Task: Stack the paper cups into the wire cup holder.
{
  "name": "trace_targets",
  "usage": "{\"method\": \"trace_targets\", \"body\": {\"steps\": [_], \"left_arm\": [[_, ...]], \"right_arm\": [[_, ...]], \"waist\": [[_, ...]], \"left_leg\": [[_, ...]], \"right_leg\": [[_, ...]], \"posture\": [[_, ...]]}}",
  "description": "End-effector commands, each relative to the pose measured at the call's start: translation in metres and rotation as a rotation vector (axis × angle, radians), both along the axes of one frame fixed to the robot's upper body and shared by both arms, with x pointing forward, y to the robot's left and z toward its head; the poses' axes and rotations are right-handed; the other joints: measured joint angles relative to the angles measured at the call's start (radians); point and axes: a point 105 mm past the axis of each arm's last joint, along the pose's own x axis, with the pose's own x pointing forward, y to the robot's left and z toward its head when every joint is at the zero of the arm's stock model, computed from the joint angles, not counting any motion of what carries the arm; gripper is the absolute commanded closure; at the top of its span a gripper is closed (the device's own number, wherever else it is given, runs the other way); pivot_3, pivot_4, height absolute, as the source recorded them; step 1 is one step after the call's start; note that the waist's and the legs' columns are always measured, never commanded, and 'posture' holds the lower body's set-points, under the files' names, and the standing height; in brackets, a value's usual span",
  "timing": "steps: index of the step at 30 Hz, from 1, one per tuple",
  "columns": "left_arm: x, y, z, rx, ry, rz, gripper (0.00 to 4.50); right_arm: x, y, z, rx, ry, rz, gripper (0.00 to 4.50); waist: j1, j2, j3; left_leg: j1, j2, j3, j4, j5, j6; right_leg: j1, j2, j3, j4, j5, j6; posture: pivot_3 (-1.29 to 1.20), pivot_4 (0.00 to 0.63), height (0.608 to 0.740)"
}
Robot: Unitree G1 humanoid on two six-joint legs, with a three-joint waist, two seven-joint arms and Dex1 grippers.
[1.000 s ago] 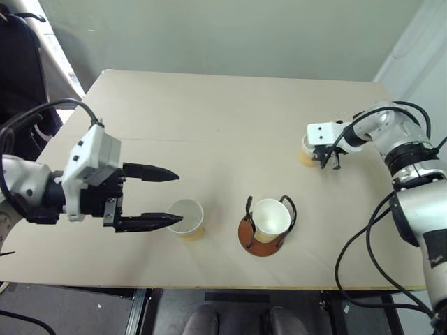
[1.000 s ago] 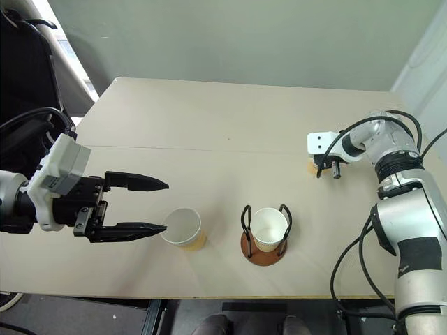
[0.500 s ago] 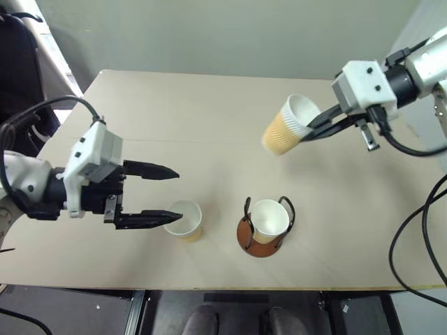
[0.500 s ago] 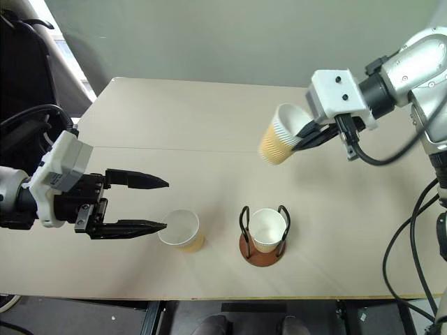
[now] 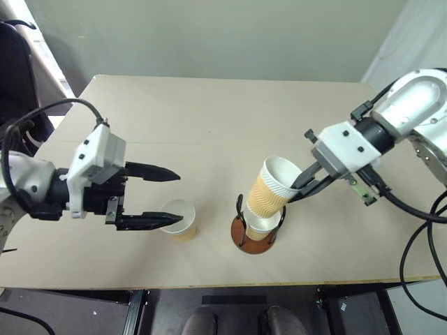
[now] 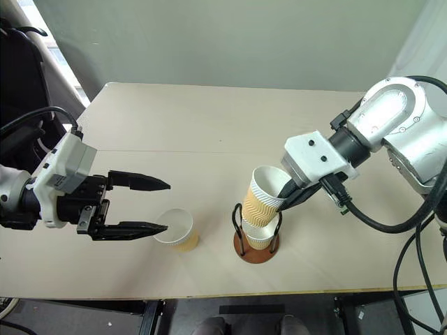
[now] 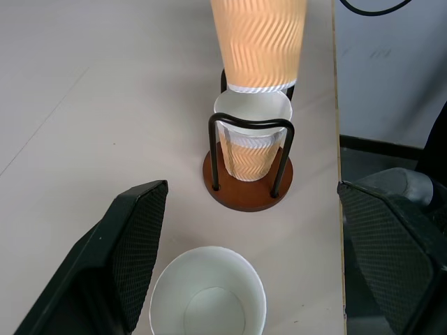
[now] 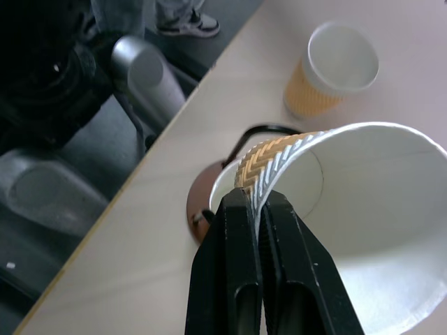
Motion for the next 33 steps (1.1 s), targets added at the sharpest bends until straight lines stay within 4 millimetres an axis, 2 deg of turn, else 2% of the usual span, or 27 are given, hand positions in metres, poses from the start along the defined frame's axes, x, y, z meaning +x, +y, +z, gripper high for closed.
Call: {"method": "trace_targets", "body": {"steps": [1, 17, 20, 25, 31, 33], "left_arm": [[-0.003, -0.002, 0.005, 0.019, -0.038, -0.004, 0.32], [-0.005, 0.000, 0.004, 0.026, -0.035, 0.002, 0.32], [-0.005, 0.000, 0.004, 0.031, -0.033, 0.004, 0.32], [-0.004, 0.001, 0.004, 0.033, -0.031, 0.003, 0.32], [-0.003, 0.001, 0.005, 0.037, -0.031, 0.000, 0.32], [-0.003, 0.001, 0.005, 0.041, -0.031, -0.001, 0.32]], "right_arm": [[0.001, 0.001, -0.003, -0.025, -0.032, 0.014, 4.45], [0.005, 0.003, -0.014, -0.090, -0.075, 0.044, 4.45], [0.005, 0.004, -0.014, -0.092, -0.078, 0.046, 3.89], [0.006, 0.006, -0.013, -0.082, -0.083, 0.047, 2.12], [0.006, 0.015, 0.004, 0.013, -0.070, 0.047, 0.01], [0.007, 0.016, 0.007, 0.036, -0.069, 0.038, 0.01]], "waist": [[0.000, 0.000, 0.000], [0.000, 0.000, 0.000], [0.000, 0.000, 0.000], [0.000, 0.000, 0.000], [-0.002, 0.000, 0.000], [-0.001, 0.000, 0.000]], "left_leg": [[0.000, 0.000, 0.000, 0.000, 0.000, 0.000], [-0.001, 0.000, 0.000, -0.001, -0.001, 0.001], [-0.001, 0.000, 0.000, -0.001, -0.001, 0.001], [-0.001, 0.000, 0.000, -0.001, -0.001, 0.001], [-0.001, 0.000, 0.000, -0.001, -0.001, 0.000], [-0.001, 0.000, 0.000, -0.001, -0.001, 0.000]], "right_leg": [[0.000, 0.000, 0.000, 0.001, 0.000, 0.000], [-0.001, 0.000, 0.000, 0.005, 0.000, -0.001], [-0.001, 0.000, 0.000, 0.005, -0.001, -0.001], [-0.001, 0.000, 0.000, 0.005, -0.001, -0.001], [-0.001, 0.000, 0.000, 0.005, -0.001, -0.001], [-0.001, 0.000, 0.000, 0.005, -0.001, -0.002]], "posture": [[0.00, 0.150, 0.740], [0.00, 0.150, 0.740], [0.00, 0.150, 0.740], [0.00, 0.150, 0.740], [0.00, 0.150, 0.740], [0.00, 0.150, 0.740]]}}
